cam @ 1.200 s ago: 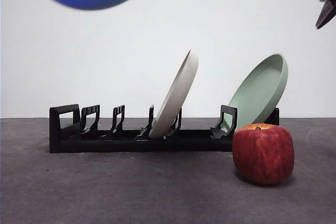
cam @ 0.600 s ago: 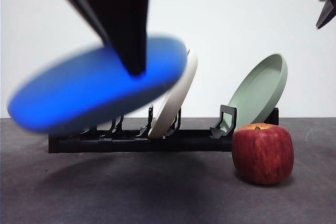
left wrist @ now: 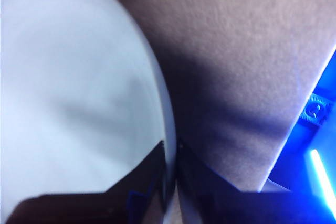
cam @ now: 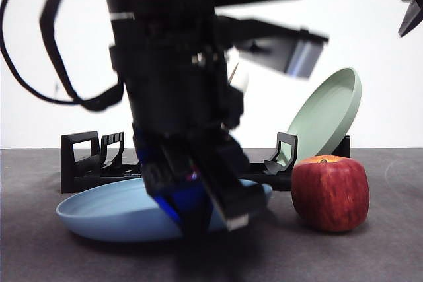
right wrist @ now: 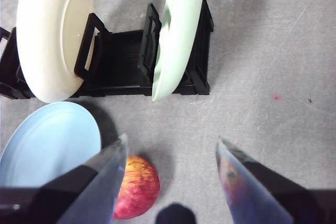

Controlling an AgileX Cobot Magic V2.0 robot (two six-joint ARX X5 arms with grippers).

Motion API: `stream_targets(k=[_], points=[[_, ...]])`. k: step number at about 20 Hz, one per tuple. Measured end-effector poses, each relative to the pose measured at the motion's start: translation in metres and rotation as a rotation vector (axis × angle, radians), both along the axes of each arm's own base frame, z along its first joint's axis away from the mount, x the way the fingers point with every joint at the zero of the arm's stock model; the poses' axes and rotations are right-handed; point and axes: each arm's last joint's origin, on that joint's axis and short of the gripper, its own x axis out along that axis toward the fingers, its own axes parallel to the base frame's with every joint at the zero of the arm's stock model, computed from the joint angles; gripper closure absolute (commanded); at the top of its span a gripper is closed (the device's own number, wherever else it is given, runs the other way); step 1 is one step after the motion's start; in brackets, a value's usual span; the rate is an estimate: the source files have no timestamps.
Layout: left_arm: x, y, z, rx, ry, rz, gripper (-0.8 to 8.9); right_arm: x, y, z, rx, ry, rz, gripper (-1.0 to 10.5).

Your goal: Take the blue plate from the plate rack,put the plate on the table,take the apple from the table,put the apple in the plate

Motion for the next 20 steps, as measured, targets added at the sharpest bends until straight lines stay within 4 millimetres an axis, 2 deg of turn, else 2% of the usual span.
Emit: stream_targets(k=[1, 3, 4, 7, 9, 12, 14, 17, 20], points=[[0.0, 0.0, 0.0, -0.003, 0.012, -0.004, 7.56, 0.0, 0.0, 0.0, 0.0, 0.0, 0.0, 6.6], [0.001, 0.0, 0.0, -0.033, 0.065, -0.009, 4.7, 0.0, 0.0, 0.0, 0.002, 0.001, 0.002, 6.6], [0.0, 0.0, -0.001, -0.034, 0.085, -0.013, 3.59, 0.0, 0.0, 0.0, 0.002, 0.003, 0.002, 6.6], [0.0, -0.001, 0.004, -0.051, 0.099, 0.033, 3.42, -0.001, 0.004, -0.001, 0.001, 0.015, 0.022, 6.6], [0.002, -0.004, 0.02, -0.084, 0.092, 0.06, 3.42, -0.002, 0.008, -0.001, 0.0, 0.015, 0.045, 6.5], [0.004, -0.005, 0.076, -0.217, 0.006, 0.073, 3.42, -0.003, 0.018, -0.002, -0.014, 0.009, 0.113, 4.2], [0.004, 0.003, 0.123, -0.317, -0.102, 0.099, 3.42, -0.002, 0.028, -0.004, -0.021, 0.021, 0.172, 4.0], [0.009, 0.034, 0.197, -0.466, -0.27, 0.174, 3.42, 0.002, 0.049, -0.014, -0.041, 0.074, 0.267, 4.0], [0.014, 0.075, 0.255, -0.61, -0.389, 0.251, 3.42, 0.01, 0.074, -0.033, -0.15, 0.148, 0.312, 4.0]])
